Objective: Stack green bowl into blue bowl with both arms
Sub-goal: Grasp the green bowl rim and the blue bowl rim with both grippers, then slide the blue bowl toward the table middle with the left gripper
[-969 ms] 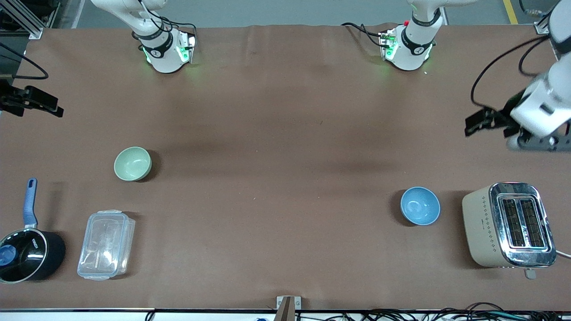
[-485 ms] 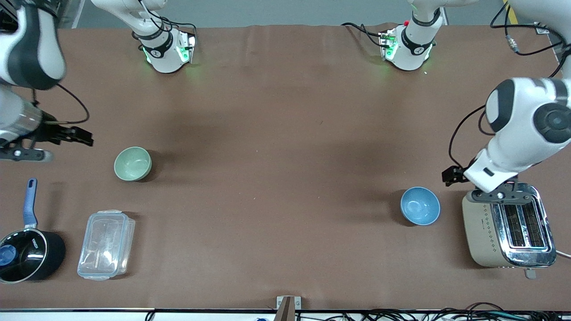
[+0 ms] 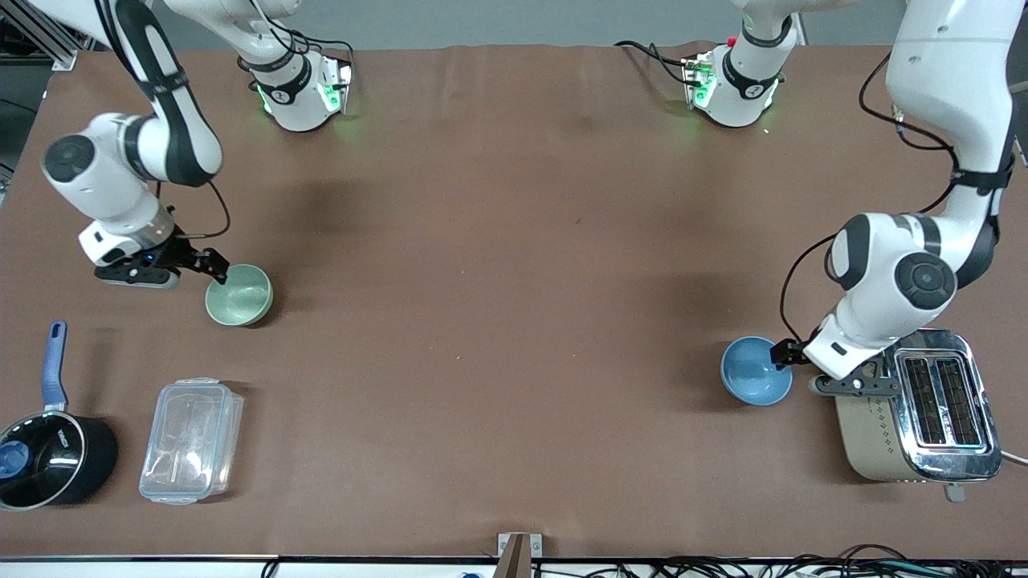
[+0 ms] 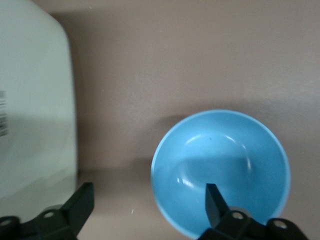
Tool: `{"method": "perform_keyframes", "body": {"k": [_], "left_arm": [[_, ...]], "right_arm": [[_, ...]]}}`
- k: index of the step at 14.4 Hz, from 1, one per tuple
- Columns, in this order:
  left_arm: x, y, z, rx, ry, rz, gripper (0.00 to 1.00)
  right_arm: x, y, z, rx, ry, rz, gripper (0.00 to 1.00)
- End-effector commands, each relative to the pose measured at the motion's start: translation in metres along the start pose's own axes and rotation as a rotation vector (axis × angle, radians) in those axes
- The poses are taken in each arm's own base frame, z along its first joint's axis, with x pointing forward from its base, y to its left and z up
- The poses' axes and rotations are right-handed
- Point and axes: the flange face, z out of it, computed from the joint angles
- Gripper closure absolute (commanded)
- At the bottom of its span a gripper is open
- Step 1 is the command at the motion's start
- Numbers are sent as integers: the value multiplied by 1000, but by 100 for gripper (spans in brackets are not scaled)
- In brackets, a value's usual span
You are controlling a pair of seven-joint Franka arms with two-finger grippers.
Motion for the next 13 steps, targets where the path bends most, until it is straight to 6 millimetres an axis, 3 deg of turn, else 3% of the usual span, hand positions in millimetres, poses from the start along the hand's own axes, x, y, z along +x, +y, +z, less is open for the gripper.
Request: {"method": "perform_keyframes", "body": {"k": [1, 3, 5, 7, 10, 13], "left_arm": [[-1, 1, 30, 0, 11, 4, 26], [-1, 1, 39, -4, 5, -8, 50], [-5, 3, 50, -7, -13, -15, 81], [-5, 5, 53, -11, -18, -16, 100], [3, 17, 38, -23, 0, -23, 100], [9, 66, 10, -84, -21, -68, 100]], "right_arm": [[-20, 0, 57, -18, 40, -12, 4], [-27, -2, 60, -16, 30, -3, 8], [-29, -2, 59, -15, 24, -1, 10], [-30, -2, 57, -13, 9, -1, 15], [-26, -2, 39, -5, -48, 4, 25], [-27, -2, 40, -5, -50, 1, 41]]}}
